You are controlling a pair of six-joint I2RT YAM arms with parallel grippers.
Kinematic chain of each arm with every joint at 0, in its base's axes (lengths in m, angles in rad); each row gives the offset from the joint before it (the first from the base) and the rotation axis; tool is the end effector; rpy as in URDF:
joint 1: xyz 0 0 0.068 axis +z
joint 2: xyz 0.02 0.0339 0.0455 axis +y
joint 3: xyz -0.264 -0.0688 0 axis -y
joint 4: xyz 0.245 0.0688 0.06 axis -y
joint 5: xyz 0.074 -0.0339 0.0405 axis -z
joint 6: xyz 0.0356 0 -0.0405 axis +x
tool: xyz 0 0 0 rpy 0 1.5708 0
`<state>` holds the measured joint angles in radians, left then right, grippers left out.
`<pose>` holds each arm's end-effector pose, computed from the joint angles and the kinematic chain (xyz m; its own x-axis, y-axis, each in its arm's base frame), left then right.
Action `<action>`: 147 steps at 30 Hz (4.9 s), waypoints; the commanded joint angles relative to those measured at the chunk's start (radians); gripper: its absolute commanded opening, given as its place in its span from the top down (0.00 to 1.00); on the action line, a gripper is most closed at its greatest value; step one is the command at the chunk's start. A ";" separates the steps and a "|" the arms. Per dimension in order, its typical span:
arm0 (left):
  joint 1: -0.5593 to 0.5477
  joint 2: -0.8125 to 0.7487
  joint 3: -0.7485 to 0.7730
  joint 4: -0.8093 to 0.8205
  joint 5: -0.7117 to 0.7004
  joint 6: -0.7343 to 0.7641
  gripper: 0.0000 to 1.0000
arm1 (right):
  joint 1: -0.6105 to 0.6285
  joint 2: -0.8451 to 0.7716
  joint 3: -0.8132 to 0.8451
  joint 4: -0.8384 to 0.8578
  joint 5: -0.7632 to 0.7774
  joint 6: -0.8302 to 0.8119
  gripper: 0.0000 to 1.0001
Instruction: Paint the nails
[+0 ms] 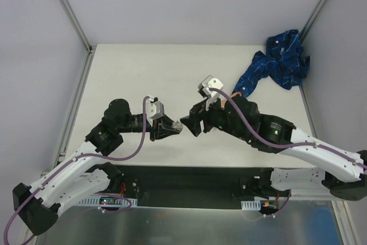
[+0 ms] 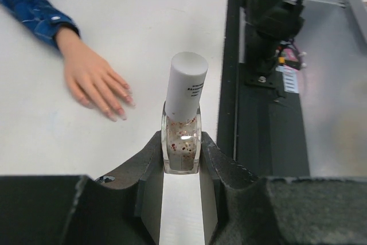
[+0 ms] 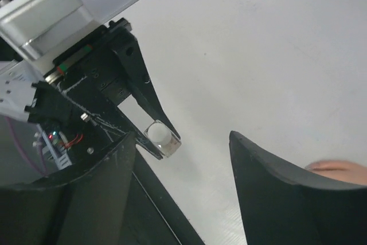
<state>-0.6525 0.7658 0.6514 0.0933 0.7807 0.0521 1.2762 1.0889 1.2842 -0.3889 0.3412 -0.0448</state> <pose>0.1272 -0.1287 0.3260 0.0348 0.0199 -0.9992 0.9900 0.1364 0.0372 0.0787 0.2184 0.4331 -0.0197 -0.2102 -0.9774 -0.8081 0.5790 -0.1083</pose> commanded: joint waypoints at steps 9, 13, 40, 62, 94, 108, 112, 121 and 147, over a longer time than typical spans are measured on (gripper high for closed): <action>0.007 0.059 0.042 0.155 0.365 -0.110 1.00 | -0.152 0.023 -0.019 0.088 -0.777 -0.208 0.45; 0.007 0.061 0.045 0.158 0.380 -0.118 1.00 | -0.153 0.031 -0.039 0.094 -0.792 -0.222 0.47; 0.010 -0.103 -0.015 0.100 -0.281 -0.015 1.00 | 0.203 0.290 -0.008 0.038 0.605 0.595 1.00; 0.008 0.024 0.048 0.114 0.285 -0.070 1.00 | -0.179 -0.035 -0.080 0.145 -0.767 -0.156 0.24; 0.022 -0.068 0.010 0.037 -0.400 0.011 1.00 | 0.144 0.430 0.088 -0.025 0.513 0.540 1.00; 0.022 -0.028 0.034 0.036 -0.156 0.002 1.00 | 0.106 0.154 0.021 -0.059 0.287 0.220 0.29; 0.021 0.007 0.051 0.043 0.062 -0.020 1.00 | -0.004 0.048 -0.065 0.042 -0.083 -0.011 0.20; 0.014 0.078 0.062 0.103 0.348 -0.092 1.00 | -0.149 0.026 -0.076 0.131 -0.646 -0.135 0.31; 0.008 0.053 0.054 0.105 0.305 -0.080 1.00 | -0.224 0.108 -0.025 0.064 -0.857 -0.127 0.99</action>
<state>-0.6357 0.8509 0.6781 0.1307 1.0946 -0.0414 1.0489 1.1820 1.2366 -0.3191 -0.4278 -0.1619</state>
